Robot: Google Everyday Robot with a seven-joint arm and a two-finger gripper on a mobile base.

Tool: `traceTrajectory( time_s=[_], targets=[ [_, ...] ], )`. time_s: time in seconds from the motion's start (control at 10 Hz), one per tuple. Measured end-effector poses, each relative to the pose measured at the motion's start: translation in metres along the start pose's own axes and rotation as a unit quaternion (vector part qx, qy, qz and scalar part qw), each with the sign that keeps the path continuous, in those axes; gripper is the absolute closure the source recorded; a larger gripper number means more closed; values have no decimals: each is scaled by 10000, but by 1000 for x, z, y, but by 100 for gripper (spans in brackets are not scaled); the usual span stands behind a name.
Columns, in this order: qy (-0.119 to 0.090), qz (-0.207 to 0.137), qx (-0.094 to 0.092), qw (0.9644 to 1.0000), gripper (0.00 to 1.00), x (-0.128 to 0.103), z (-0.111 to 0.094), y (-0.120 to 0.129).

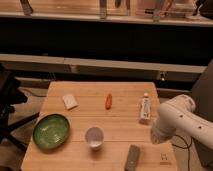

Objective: Knock the eraser over

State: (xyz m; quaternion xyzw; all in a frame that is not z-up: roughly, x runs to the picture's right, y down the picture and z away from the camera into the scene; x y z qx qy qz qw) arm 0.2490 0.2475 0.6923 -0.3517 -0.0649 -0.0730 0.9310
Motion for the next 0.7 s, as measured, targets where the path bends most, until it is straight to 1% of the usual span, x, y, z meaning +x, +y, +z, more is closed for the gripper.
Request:
traceTrajectory(
  time_s=[0.1,0.2,0.5,0.7],
  targets=[
    [-36,7,-1,10000,98,4,0,-1],
    [-67,1,-19,10000,98,4,1,2],
    [-143,16,-46,9999,98,12,2,21],
    [-231,-6,-70,9997,98,9,3,17]
  ],
)
